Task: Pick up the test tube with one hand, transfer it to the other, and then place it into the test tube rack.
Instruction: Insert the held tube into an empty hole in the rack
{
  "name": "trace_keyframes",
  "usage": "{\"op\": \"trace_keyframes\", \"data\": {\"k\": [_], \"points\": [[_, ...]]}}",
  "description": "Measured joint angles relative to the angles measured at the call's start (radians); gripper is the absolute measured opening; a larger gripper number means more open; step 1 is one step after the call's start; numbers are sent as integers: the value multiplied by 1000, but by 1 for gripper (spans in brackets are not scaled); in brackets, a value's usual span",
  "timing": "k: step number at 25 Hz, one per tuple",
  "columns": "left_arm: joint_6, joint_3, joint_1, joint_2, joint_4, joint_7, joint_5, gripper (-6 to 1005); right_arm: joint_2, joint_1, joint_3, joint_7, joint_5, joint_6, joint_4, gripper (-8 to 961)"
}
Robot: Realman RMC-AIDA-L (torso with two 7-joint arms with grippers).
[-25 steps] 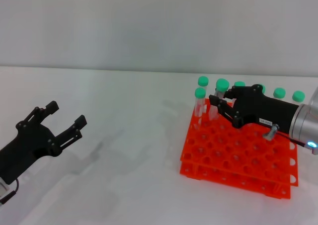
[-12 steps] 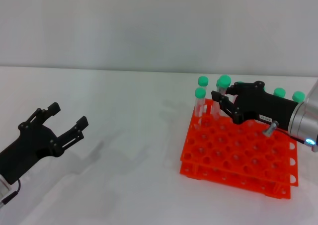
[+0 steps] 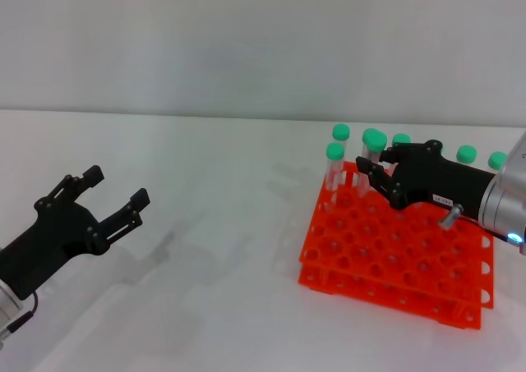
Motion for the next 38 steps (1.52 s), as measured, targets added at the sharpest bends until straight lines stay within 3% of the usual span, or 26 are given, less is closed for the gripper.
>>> {"op": "trace_keyframes", "data": {"k": [27, 33, 38], "points": [[-2, 0, -11, -1, 15, 5, 10, 890, 3, 3, -78, -10, 33, 24, -11, 337], [0, 0, -10, 1, 14, 5, 10, 890, 1, -24, -74, -10, 58, -52, -43, 494], [2, 0, -7, 1, 9, 6, 6, 889, -12, -152, -52, -7, 75, -142, -194, 644]]}}
